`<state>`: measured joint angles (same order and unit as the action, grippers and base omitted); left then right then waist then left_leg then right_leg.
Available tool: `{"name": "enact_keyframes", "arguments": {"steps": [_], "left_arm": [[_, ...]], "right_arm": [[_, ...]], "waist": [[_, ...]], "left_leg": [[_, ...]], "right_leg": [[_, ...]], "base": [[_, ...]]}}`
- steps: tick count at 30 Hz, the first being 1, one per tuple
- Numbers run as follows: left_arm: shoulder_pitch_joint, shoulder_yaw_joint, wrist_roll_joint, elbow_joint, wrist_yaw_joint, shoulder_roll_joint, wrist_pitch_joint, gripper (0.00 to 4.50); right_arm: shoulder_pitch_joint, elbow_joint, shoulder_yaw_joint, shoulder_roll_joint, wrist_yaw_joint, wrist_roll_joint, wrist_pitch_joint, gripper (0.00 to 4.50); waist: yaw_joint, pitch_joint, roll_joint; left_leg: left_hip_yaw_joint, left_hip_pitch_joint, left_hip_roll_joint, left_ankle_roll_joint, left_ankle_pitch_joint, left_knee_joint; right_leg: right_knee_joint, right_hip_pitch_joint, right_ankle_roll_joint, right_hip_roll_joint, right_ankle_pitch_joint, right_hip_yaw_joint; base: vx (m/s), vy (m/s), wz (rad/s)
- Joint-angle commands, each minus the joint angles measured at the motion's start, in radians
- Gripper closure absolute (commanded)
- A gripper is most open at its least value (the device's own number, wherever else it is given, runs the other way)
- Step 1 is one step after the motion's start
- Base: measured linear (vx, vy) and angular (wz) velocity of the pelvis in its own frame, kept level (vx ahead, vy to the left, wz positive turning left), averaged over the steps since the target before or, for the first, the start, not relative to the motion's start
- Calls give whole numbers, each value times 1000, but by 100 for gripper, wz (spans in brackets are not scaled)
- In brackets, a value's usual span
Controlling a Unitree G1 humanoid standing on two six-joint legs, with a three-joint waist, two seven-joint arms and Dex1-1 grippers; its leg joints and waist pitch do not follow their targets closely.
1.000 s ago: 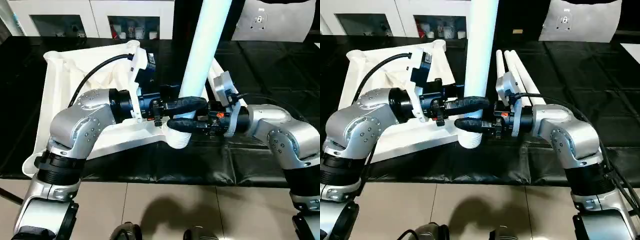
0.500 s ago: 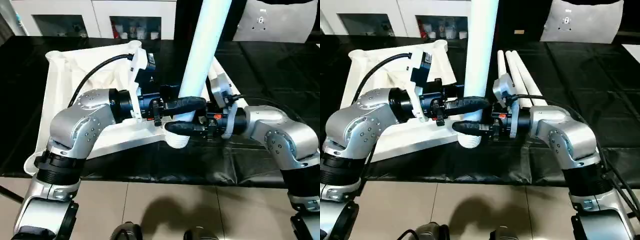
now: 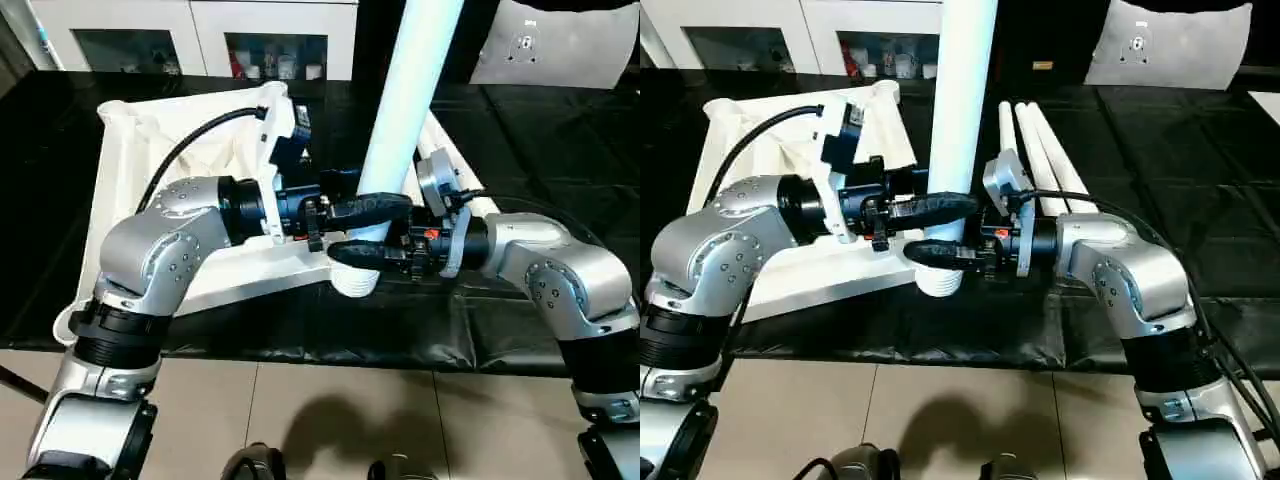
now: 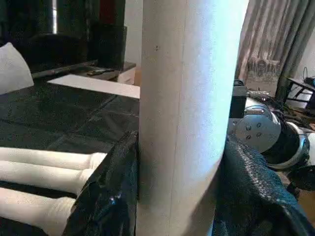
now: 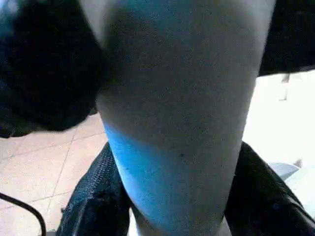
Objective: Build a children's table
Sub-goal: Insert table leg to table base
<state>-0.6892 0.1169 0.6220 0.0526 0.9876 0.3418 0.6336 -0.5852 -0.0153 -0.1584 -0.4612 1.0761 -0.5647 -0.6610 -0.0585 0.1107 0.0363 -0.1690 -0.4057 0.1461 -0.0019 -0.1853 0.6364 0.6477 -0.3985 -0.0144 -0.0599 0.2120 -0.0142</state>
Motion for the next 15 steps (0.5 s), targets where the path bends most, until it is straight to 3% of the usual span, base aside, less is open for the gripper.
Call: {"name": "enact_keyframes", "arguments": {"steps": [1, 5, 6, 7, 9, 12, 15], "left_arm": [[-30, -1, -3, 17, 7, 4, -2, 260], [-29, 3, 11, 28, 12, 7, 23, 260], [-28, 5, 25, 39, 17, 8, 41, 204], [-28, 6, 29, 42, 16, 6, 46, 190], [-28, 12, 19, 34, 7, 0, 42, 190], [-26, 13, 12, 27, 4, -2, 38, 156], [-14, -6, 45, 36, 14, -10, 49, 139]], "right_arm": [[-5, 14, -2, 1, -9, 11, -13, 251], [-7, 22, 11, 12, -29, -1, -34, 253], [-6, 25, 18, 17, -41, -5, -41, 253], [-7, 27, 21, 21, -47, -7, -43, 253], [-1, 29, 28, 34, -61, -12, -42, 253], [6, 26, 31, 42, -68, -9, -36, 256], [19, 22, 35, 51, -83, 8, -12, 257]], "waist": [[-1, -107, -11], [-1, -106, -10], [-1, -105, -7], [-1, -105, -6], [-1, -104, -4], [-1, -105, -4], [-2, -105, -3]], "left_leg": [[19, 27, 65, 62, -32, -63], [19, 27, 64, 60, -40, -64], [19, 27, 64, 57, -45, -64], [19, 29, 65, 53, -53, -65], [20, 29, 65, 48, -60, -66], [20, 29, 65, 39, -67, -67], [20, 29, 64, 32, -76, -68]], "right_leg": [[-62, 56, -292, -74, -3, 32], [-63, 56, -292, -73, 5, 32], [-63, 55, -292, -73, 12, 32], [-64, 54, -292, -73, 22, 31], [-66, 53, -292, -73, 28, 32], [-66, 53, -289, -72, 34, 31], [-68, 54, -285, -73, 44, 32]], "base": [[0, 0, 0], [0, 0, 0], [0, 0, 0], [0, 0, 0], [0, 0, 0], [0, 0, 0], [0, 0, 0]]}}
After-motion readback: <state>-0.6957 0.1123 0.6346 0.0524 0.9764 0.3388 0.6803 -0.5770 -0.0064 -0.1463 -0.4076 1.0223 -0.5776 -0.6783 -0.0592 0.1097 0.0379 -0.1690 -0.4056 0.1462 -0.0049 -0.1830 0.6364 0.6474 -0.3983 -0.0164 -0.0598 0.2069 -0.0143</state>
